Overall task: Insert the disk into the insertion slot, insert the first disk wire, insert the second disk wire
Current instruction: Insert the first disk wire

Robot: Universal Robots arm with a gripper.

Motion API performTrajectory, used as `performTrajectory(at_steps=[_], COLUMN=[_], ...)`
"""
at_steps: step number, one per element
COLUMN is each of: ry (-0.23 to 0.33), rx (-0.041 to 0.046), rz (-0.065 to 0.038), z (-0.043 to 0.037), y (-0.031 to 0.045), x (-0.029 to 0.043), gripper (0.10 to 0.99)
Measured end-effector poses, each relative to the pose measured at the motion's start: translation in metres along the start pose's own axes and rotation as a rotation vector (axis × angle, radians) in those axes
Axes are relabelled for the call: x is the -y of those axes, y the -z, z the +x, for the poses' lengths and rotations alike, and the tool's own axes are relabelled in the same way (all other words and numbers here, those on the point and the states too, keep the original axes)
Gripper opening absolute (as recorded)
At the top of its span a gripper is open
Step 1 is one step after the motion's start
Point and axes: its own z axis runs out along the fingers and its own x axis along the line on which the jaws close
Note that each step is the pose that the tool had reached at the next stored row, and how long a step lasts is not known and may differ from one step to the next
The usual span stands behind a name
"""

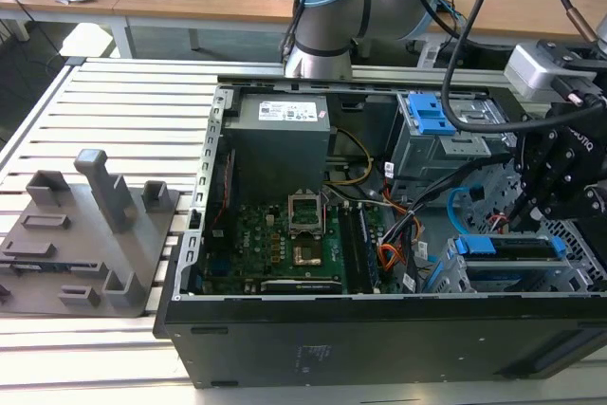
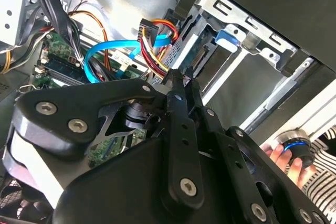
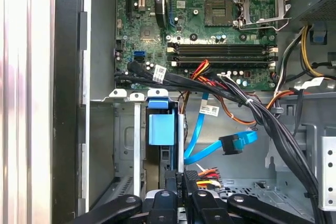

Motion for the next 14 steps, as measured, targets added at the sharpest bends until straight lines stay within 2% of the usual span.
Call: performTrajectory(at_steps=[3,14], ry=[0.0,0.0], rx=[0.0001,-0.0001], rz=[0.0,0.0], z=[0.0063,0.006], y=[-0.0005,-0.007], x=[0.0001,0.0014], gripper=[0.173,0.173])
